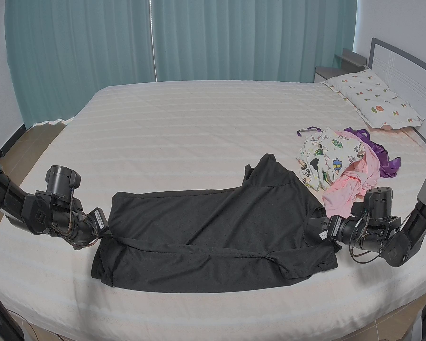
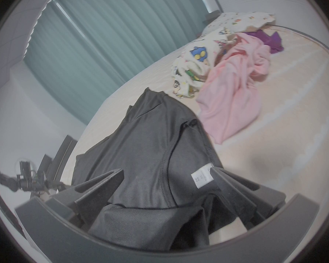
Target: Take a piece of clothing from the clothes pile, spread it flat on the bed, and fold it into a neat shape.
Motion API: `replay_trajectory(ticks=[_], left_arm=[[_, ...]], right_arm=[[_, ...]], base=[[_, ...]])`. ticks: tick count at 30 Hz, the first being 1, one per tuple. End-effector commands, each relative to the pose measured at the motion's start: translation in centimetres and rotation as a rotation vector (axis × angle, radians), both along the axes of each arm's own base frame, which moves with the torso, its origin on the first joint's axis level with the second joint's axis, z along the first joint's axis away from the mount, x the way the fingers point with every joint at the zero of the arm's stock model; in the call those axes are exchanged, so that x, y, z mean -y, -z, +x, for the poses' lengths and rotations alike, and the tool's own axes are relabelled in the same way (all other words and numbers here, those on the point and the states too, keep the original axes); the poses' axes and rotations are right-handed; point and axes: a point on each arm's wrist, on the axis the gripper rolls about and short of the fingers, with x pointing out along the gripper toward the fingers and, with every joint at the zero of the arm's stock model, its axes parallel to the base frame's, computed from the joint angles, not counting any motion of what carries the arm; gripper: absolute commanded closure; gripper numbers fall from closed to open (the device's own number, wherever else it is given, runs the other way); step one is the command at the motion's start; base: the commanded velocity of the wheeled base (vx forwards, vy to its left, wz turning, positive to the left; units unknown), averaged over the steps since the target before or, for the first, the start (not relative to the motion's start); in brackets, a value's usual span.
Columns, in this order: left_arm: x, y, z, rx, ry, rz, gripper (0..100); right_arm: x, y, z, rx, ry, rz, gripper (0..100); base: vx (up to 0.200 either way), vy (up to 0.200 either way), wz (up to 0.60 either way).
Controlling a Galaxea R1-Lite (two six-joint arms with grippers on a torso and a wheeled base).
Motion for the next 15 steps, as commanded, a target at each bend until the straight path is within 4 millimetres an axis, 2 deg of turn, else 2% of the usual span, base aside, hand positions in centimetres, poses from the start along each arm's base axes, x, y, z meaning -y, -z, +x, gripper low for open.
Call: replay_trajectory(ticks=[1, 5, 10, 15], left_arm=[[0.1, -0.8, -0.6, 0.024, 0.003, -0.002, 100], [0.0, -0.9, -0.5, 0.028, 0.002, -0.003, 100], [0.0, -0.9, -0.5, 0.028, 0.002, -0.003, 100], [0.0, -0.8, -0.5, 0.024, 0.001, -0.004, 100]], right_arm=[[0.3, 1.1, 1.4, 0.007, -0.073, -0.018, 0], [0.3, 1.6, 2.7, 0.016, -0.099, -0.007, 0], [0.1, 3.1, 4.1, 0.003, -0.112, -0.017, 0], [0.0, 3.5, 4.3, -0.005, -0.139, -0.003, 0]], base=[[0.000, 0.000, 0.00], [0.000, 0.000, 0.00], [0.000, 0.000, 0.00], [0.000, 0.000, 0.00]])
